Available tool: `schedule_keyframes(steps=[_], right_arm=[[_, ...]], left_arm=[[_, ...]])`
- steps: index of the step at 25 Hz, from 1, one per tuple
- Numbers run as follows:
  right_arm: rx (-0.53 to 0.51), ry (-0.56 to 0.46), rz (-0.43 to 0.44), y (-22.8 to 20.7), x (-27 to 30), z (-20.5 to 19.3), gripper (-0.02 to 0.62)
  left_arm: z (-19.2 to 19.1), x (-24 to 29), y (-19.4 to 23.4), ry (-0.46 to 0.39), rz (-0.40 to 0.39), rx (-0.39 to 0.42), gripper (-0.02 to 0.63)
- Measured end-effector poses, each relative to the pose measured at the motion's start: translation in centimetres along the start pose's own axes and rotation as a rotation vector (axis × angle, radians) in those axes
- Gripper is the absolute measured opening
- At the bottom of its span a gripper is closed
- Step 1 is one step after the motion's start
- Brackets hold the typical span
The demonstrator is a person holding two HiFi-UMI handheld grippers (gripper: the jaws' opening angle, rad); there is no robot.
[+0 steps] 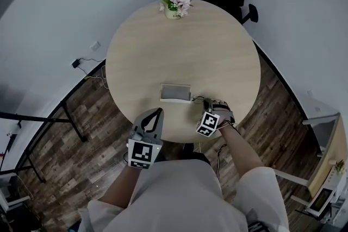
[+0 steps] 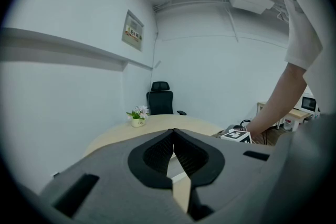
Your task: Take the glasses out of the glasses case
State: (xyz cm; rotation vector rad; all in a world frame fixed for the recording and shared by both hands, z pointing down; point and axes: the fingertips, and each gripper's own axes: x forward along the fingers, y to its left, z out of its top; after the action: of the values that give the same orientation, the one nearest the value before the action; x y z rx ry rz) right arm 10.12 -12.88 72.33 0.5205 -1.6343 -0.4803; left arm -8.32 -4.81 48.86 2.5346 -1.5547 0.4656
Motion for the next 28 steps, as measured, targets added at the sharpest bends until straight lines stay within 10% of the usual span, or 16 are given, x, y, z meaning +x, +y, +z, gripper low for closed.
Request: schedule_keyframes(steps=[28], right_arm=[[-0.176,-0.088,0.078,0.8,4.7,-1.4,0.020]], left_arm=[[-1.4,2.7,-2.3,0.098,0.116,-0.052,0.009]])
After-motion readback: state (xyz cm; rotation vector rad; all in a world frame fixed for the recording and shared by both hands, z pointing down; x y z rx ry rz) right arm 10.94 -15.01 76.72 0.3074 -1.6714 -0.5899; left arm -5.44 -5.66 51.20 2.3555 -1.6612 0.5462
